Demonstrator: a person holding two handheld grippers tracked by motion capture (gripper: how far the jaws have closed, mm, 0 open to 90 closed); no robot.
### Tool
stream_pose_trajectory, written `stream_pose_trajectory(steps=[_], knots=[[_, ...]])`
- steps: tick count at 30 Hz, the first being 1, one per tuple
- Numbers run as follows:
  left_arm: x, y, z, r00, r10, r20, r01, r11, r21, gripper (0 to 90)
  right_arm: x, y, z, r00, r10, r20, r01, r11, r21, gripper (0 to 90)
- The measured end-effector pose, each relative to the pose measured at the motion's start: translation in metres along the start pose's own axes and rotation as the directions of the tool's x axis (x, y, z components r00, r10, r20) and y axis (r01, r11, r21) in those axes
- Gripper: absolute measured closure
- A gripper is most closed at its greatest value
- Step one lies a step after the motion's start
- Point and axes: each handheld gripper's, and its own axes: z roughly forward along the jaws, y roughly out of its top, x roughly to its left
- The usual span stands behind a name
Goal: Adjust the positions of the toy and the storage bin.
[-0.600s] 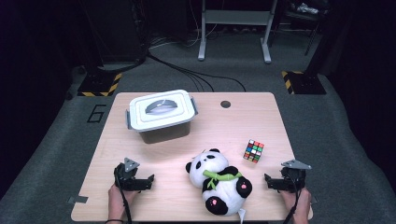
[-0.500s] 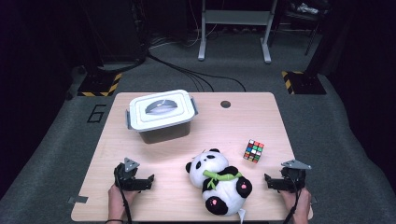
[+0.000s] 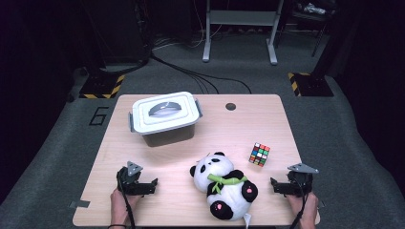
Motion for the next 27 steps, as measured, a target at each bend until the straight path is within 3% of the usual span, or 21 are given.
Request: stream_pose_trajectory(steps=[15, 27], knots=[[-0.002, 0.000, -0.001, 0.9999, 0.015, -0.004, -0.015, 0.9997, -0.017, 0.0, 0.000, 0.000, 0.000, 1.0000, -0.001, 0.000, 0.001, 1.0000, -0.001, 0.0], [-0.011, 0.007, -0.008, 0.9981, 0.050, 0.037, -0.049, 0.9984, -0.028, 0.0, 0.000, 0.000, 0.000, 1.0000, -0.002, 0.003, 0.002, 1.0000, -0.002, 0.0]])
